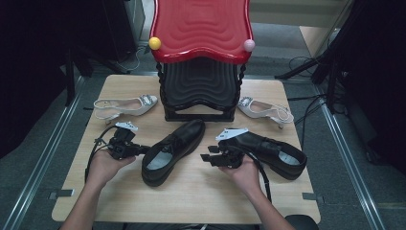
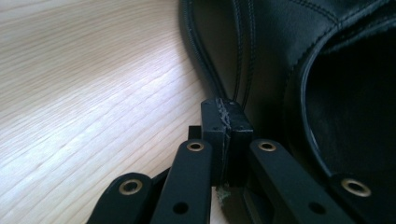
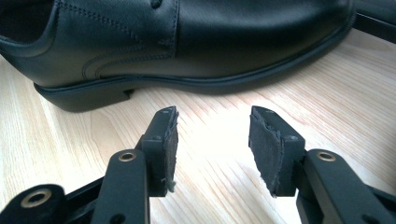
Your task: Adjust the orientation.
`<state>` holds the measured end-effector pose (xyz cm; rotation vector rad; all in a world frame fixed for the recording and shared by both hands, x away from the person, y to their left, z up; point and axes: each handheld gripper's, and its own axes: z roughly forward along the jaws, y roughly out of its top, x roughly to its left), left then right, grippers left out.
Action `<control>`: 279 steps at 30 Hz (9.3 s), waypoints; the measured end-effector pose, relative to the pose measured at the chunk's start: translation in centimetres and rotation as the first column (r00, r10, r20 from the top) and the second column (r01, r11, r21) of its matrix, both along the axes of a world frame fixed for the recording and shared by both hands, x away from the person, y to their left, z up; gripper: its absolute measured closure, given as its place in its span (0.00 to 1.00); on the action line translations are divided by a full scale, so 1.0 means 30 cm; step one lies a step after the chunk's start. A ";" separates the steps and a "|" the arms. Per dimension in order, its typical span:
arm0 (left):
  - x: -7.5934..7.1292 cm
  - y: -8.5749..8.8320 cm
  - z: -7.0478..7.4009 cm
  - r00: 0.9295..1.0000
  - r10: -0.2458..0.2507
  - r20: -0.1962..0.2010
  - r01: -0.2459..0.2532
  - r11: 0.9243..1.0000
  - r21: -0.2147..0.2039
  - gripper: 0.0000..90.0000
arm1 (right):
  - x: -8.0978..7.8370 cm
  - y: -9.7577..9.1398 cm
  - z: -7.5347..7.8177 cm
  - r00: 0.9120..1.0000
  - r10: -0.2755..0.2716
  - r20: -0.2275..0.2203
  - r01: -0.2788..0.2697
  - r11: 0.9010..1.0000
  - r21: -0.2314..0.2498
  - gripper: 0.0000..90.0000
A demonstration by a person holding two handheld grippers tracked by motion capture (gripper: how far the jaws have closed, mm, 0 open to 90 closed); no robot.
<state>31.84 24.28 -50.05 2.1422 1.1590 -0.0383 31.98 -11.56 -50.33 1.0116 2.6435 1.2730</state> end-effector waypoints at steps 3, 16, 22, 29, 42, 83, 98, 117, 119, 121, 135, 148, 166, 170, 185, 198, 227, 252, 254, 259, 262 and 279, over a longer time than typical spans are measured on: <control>0.013 -0.018 -0.015 1.000 -0.014 -0.024 0.015 1.000 0.013 0.99 | -0.009 -0.014 0.004 1.000 -0.010 0.002 0.010 1.000 0.005 0.59; 0.025 -0.055 -0.013 0.999 -0.044 -0.030 0.044 0.999 0.007 1.00 | -0.026 -0.057 0.019 0.999 -0.037 0.019 0.036 0.999 0.028 0.59; 0.008 -0.078 -0.014 0.996 -0.077 -0.039 0.077 0.997 0.000 1.00 | -0.024 -0.075 0.040 0.998 -0.052 0.020 0.051 0.998 0.049 0.60; -0.016 -0.127 -0.011 0.992 -0.121 -0.036 0.121 0.993 -0.005 1.00 | -0.019 -0.096 0.044 0.999 -0.051 0.009 0.051 0.998 0.030 0.59; -0.034 -0.212 -0.014 0.984 -0.173 -0.031 0.173 0.985 -0.018 0.98 | -0.015 -0.135 0.077 0.999 -0.047 0.003 0.047 0.999 0.001 0.58; -0.003 -0.173 0.041 0.992 -0.123 -0.010 0.122 0.992 -0.032 0.51 | -0.041 -0.447 0.163 0.993 -0.116 0.022 0.118 0.988 -0.096 0.58; 0.049 -0.169 0.036 0.992 -0.128 -0.015 0.128 0.991 -0.042 0.50 | -0.109 -0.607 0.215 0.973 -0.222 0.056 0.226 0.972 -0.069 0.65; 0.065 -0.169 0.033 0.992 -0.125 -0.013 0.125 0.991 -0.041 0.50 | -0.098 -0.650 0.147 0.962 -0.273 0.010 0.273 0.956 -0.106 0.67; 0.063 -0.169 0.034 0.992 -0.125 -0.015 0.125 0.991 -0.044 0.50 | -0.087 -0.634 0.137 0.966 -0.260 0.007 0.259 0.959 -0.117 0.67; 0.060 -0.167 0.037 0.992 -0.124 -0.012 0.123 0.992 -0.039 0.50 | -0.075 -0.622 0.129 0.969 -0.246 -0.002 0.244 0.963 -0.112 0.67; 0.023 -0.134 0.048 0.994 -0.107 0.013 0.107 0.994 -0.026 0.50 | -0.005 -0.551 0.080 0.978 -0.201 -0.052 0.192 0.971 -0.140 0.67; -0.017 -0.087 0.045 0.998 -0.063 0.023 0.064 0.998 -0.028 0.50 | 0.041 -0.528 0.097 0.974 -0.170 -0.152 0.158 0.984 -0.087 0.89; -0.067 -0.046 0.048 0.998 -0.029 0.047 0.031 0.999 -0.031 0.50 | 0.074 -0.297 0.139 0.983 -0.140 -0.123 0.132 0.989 -0.070 0.89; -0.082 -0.036 0.046 0.999 -0.015 0.046 0.016 0.999 -0.030 0.50 | 0.082 -0.255 0.137 0.983 -0.140 -0.120 0.131 0.988 -0.081 0.88; -0.095 -0.035 0.042 0.999 -0.012 0.053 0.013 1.000 -0.025 0.50 | 0.077 -0.209 0.094 0.981 -0.149 -0.126 0.134 0.984 -0.121 0.83; -0.058 -0.064 0.041 0.997 -0.045 0.059 0.047 0.998 -0.029 0.49 | 0.039 -0.318 0.144 0.984 -0.144 -0.102 0.139 0.989 -0.058 0.78; -0.024 -0.108 0.034 0.996 -0.078 0.046 0.079 0.997 -0.018 0.49 | 0.069 -0.562 0.119 0.945 -0.327 -0.020 0.323 0.940 -0.112 1.00; 0.007 -0.133 0.029 0.995 -0.096 0.040 0.097 0.995 -0.016 0.49 | -0.010 -0.487 0.111 0.966 -0.253 -0.049 0.245 0.961 -0.126 1.00; 0.013 -0.141 0.029 0.994 -0.102 0.045 0.103 0.994 -0.022 0.49 | -0.019 -0.479 0.110 0.968 -0.246 -0.045 0.239 0.963 -0.127 1.00; 0.023 -0.145 0.022 0.994 -0.098 0.041 0.100 0.994 -0.043 0.49 | -0.042 -0.449 0.106 0.975 -0.216 -0.052 0.208 0.969 -0.130 1.00; 0.032 -0.149 0.023 0.994 -0.106 0.032 0.107 0.994 -0.029 0.49 | -0.056 -0.417 0.102 0.979 -0.194 -0.057 0.184 0.973 -0.139 1.00; 0.035 -0.163 0.025 0.993 -0.116 0.033 0.117 0.993 -0.026 0.49 | -0.088 -0.315 0.087 0.991 -0.098 -0.087 0.088 0.990 -0.112 1.00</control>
